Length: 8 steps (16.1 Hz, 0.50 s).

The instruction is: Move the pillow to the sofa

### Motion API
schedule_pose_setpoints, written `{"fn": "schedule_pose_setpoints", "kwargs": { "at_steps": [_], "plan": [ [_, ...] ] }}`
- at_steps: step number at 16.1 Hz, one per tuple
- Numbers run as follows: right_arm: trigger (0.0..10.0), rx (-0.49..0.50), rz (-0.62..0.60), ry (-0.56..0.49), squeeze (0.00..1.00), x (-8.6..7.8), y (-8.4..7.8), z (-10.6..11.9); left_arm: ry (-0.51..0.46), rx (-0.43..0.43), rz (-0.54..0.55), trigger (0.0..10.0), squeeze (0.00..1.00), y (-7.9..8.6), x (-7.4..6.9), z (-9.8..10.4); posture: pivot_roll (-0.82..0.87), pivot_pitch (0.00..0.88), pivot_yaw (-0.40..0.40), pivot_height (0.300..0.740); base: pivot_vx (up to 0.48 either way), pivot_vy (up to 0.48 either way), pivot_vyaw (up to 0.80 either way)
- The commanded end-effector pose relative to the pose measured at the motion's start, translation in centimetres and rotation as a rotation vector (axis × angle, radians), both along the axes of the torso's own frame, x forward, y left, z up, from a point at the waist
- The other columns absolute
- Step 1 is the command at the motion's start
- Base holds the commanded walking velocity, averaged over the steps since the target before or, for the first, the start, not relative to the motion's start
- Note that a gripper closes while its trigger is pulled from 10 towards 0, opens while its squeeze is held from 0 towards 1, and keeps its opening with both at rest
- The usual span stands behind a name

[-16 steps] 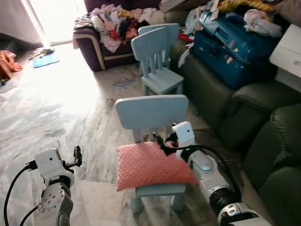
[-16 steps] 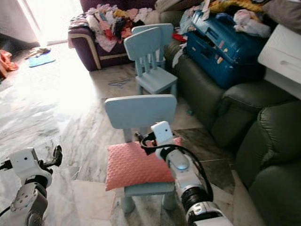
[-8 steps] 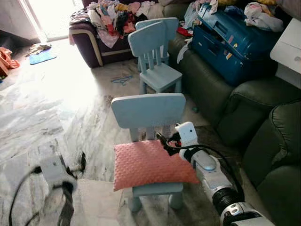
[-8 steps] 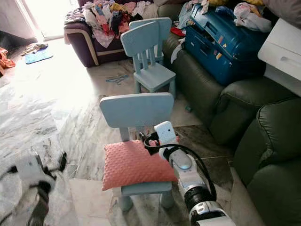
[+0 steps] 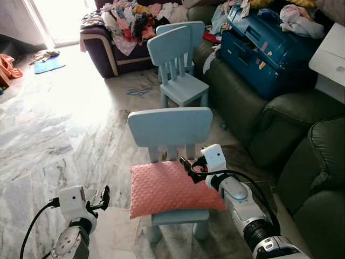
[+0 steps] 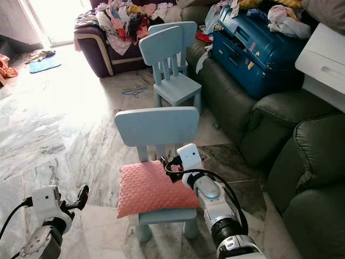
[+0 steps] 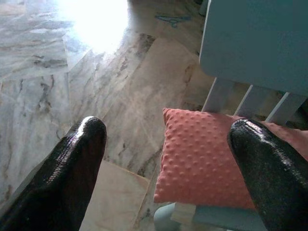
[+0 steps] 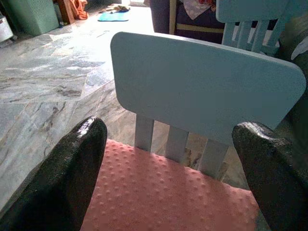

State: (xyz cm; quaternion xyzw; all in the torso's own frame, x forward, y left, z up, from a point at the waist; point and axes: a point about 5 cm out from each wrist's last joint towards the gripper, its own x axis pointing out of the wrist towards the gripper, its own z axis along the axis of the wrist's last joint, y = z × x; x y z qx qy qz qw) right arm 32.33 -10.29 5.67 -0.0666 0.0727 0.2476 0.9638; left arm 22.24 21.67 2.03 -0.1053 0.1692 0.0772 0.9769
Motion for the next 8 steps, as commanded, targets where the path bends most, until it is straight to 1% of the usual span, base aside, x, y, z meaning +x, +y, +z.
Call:
{"fn": "schedule_pose_setpoints", "kwargs": {
  "at_steps": [1,8],
  "plan": [
    [10.0,0.003,0.024,-0.019,0.0,0.12,0.5,0.49,-0.016,0.013,-0.011,10.0,0.0,0.14,0.11,0.27,-0.1,0.069,0.052,0.74,0.0,0.0,0.0],
    [10.0,0.004,0.032,-0.025,0.0,0.12,0.69,0.61,-0.015,0.007,-0.002,10.0,0.0,0.07,-0.1,0.09,-0.1,0.07,0.052,0.74,0.331,0.0,0.0]
  ]
}}
